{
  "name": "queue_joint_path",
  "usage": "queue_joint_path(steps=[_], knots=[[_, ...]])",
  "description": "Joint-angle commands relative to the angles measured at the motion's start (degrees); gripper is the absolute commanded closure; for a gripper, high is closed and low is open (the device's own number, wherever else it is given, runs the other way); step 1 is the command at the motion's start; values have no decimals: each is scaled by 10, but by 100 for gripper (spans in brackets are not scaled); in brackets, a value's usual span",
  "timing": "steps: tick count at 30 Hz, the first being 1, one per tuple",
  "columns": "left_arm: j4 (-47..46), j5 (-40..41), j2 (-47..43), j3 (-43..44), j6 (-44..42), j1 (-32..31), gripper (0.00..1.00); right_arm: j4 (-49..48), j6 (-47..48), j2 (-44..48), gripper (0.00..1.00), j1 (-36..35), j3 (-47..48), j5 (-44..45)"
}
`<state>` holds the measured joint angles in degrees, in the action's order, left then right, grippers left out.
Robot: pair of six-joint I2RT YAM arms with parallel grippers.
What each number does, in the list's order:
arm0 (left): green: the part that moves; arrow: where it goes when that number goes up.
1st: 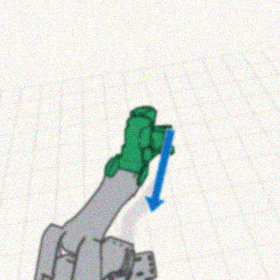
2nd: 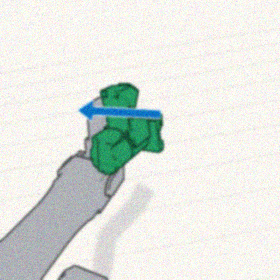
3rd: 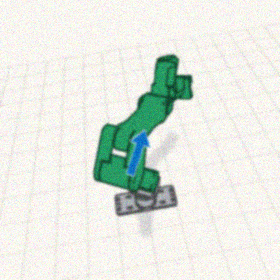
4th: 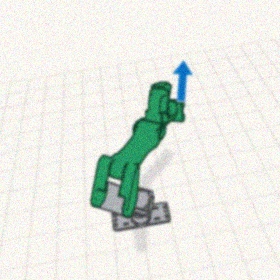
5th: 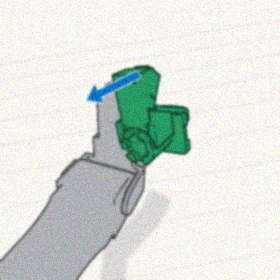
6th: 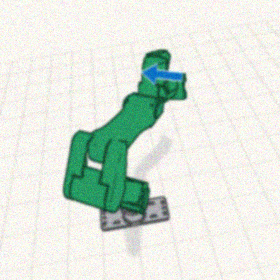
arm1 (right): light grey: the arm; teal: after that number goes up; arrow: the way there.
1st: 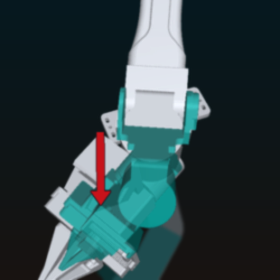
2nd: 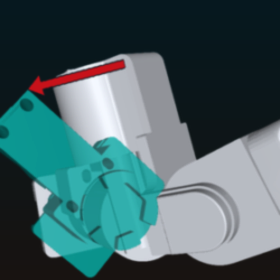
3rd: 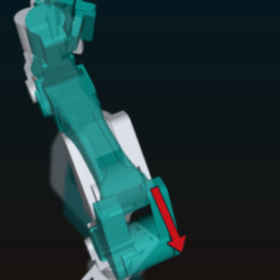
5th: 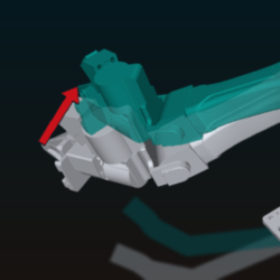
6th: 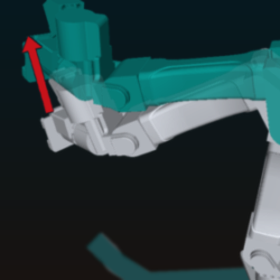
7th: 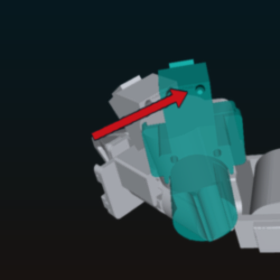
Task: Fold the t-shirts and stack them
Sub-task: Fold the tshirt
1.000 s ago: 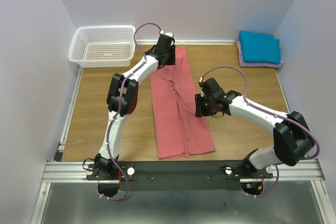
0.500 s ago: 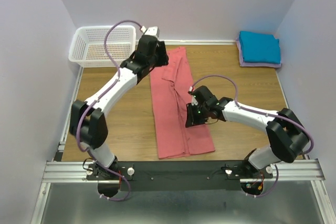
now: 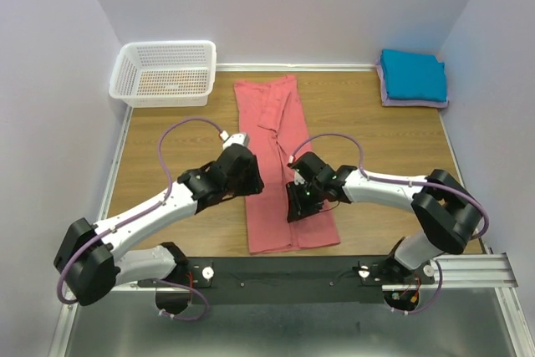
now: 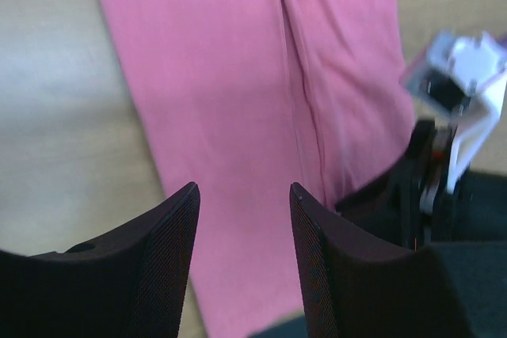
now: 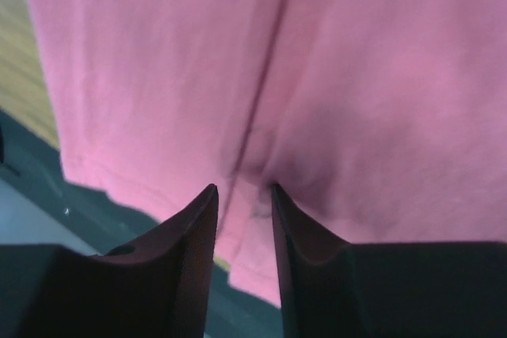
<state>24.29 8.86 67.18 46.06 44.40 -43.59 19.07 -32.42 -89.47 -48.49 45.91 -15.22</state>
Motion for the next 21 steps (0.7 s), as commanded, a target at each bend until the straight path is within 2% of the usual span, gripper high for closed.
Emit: queue_joint_path(steps=[1,5,9,13,21], knots=[[62,-12,-37,-47,121,-60,43,59,-19,33,56,-12,27,6],[113,-32,-64,-76,183,-113,43,150,-39,104,43,-10,33,114],[160,-48,-64,-79,231,-160,43,273,-91,139,41,-6,18,208],[171,-64,-57,-96,261,-183,43,300,-120,167,41,-1,-29,200],[166,-73,-56,-108,282,-192,46,285,-139,197,45,3,-92,188]])
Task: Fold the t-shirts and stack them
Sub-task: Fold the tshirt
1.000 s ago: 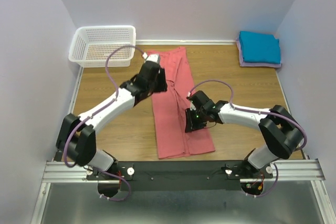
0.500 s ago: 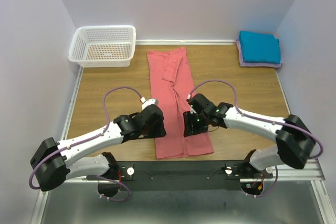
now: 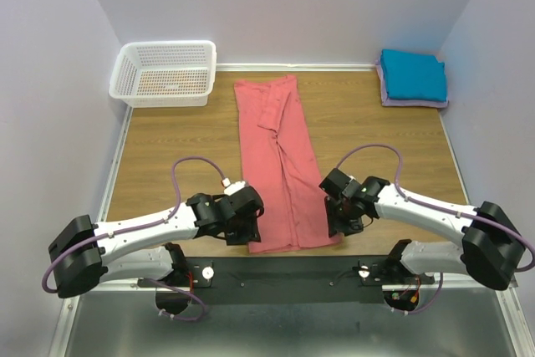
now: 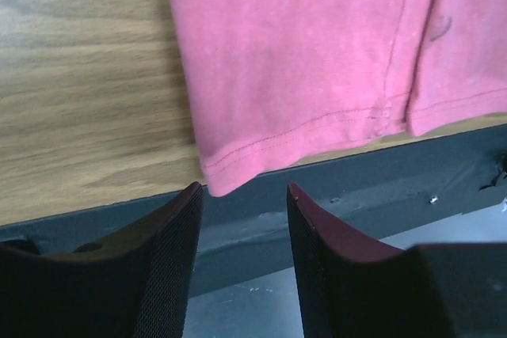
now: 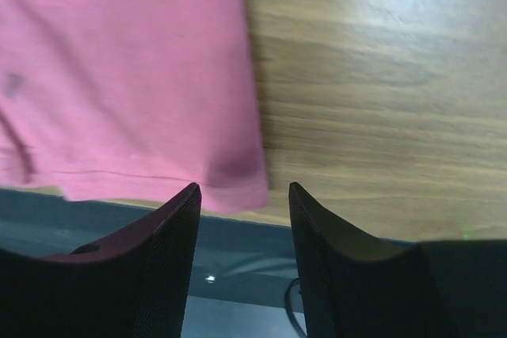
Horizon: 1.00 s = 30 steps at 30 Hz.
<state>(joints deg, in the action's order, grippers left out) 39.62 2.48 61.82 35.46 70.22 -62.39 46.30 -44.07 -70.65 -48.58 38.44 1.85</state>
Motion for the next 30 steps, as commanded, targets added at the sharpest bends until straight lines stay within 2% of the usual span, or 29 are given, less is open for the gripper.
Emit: queue_joint_path(steps=[1,9,17,20,21,23,25,30], knots=[[12,-9,8,-1,20,-4,46,1,-22,8,45,5,-27,11],[-3,-21,27,-11,20,-6,46,-46,-19,-16,58,4,-62,-43],[9,-21,44,1,23,-12,46,-70,-15,-28,66,4,-83,-73],[13,-21,52,5,23,-15,46,-70,-16,-26,74,4,-76,-69],[13,-21,55,6,24,-16,46,-70,-16,-27,80,4,-75,-69],[16,-22,62,10,23,-17,46,-69,-16,-32,83,4,-74,-69],[20,-19,70,17,19,-18,46,-67,-19,-28,83,4,-72,-73],[27,-12,71,27,20,-17,46,-16,-30,-5,55,4,-41,-43]])
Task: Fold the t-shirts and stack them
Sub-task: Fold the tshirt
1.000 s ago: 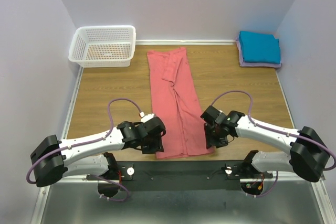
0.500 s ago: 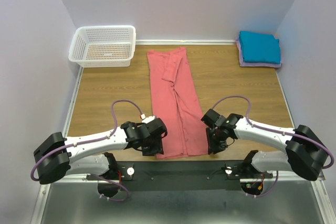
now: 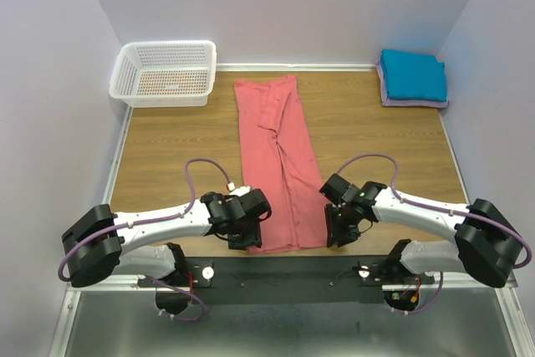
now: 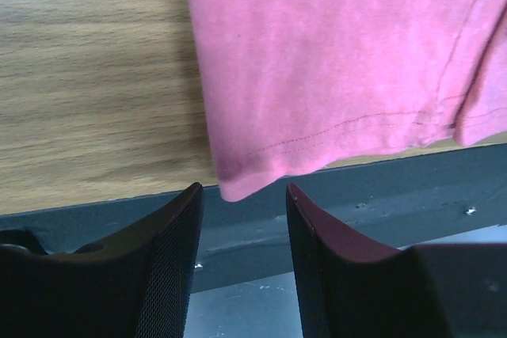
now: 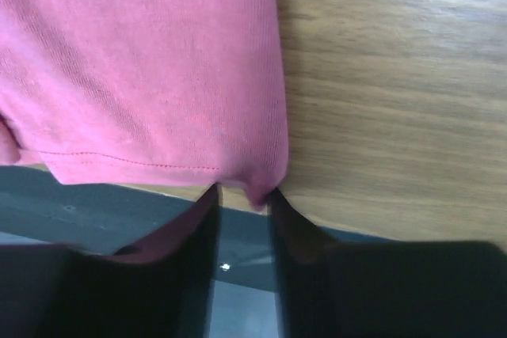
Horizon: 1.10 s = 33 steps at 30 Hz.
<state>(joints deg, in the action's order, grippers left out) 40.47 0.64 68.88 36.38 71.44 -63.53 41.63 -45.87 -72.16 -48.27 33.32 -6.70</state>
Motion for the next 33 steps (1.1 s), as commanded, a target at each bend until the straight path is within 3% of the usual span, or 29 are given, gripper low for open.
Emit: queue_joint_path(steps=[1,12,24,29,32,33], knots=[[19,9,0,17,9,-6,46,42,-16,15,53,1,15,59],[24,19,-2,18,11,-6,46,47,-20,0,52,1,39,115],[35,30,16,33,-5,-5,46,3,-12,-40,60,1,10,76],[36,30,12,29,-3,-6,46,3,-12,-44,69,0,-6,52],[37,29,13,29,-3,-6,46,3,-11,-47,81,0,-11,49],[39,29,15,29,-2,-5,46,3,-11,-48,90,0,-11,52]])
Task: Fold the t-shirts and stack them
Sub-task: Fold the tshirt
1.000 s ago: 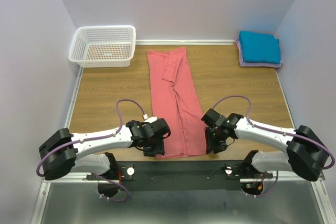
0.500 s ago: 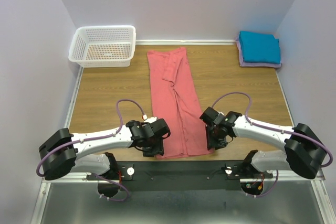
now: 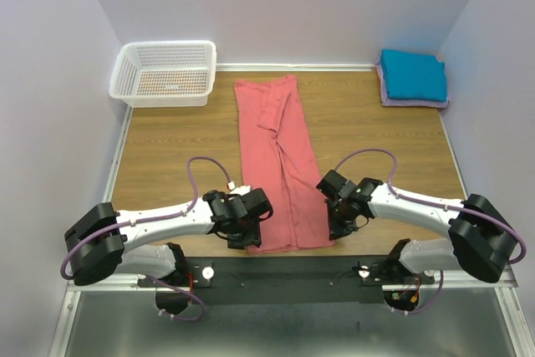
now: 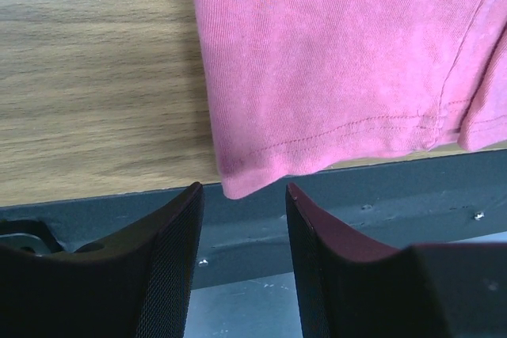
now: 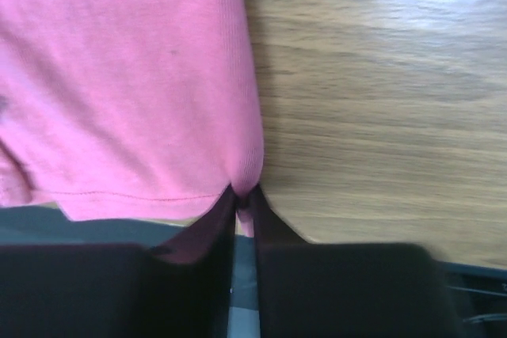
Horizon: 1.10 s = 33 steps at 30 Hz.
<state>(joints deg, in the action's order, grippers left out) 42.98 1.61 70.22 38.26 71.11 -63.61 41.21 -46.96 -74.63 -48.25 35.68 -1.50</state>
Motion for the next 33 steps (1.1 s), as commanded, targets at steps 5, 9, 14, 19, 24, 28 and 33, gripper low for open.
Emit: queue_joint_path(steps=[5,9,14,19,24,28,33], knots=[[11,20,5,12,1,-5,47,8,0,-22,99,0,-32,6],[7,23,15,10,0,-5,51,8,2,-22,99,0,-29,11],[9,36,38,23,-2,-5,59,7,8,-26,99,0,-27,11],[28,48,51,35,7,-4,59,8,14,-31,99,0,-26,9],[29,47,65,32,9,-4,59,7,20,-35,99,0,-22,8],[20,39,86,30,-1,-5,59,7,24,-40,99,0,-21,8],[-2,27,112,25,-11,-4,60,6,26,-39,99,0,-19,10]])
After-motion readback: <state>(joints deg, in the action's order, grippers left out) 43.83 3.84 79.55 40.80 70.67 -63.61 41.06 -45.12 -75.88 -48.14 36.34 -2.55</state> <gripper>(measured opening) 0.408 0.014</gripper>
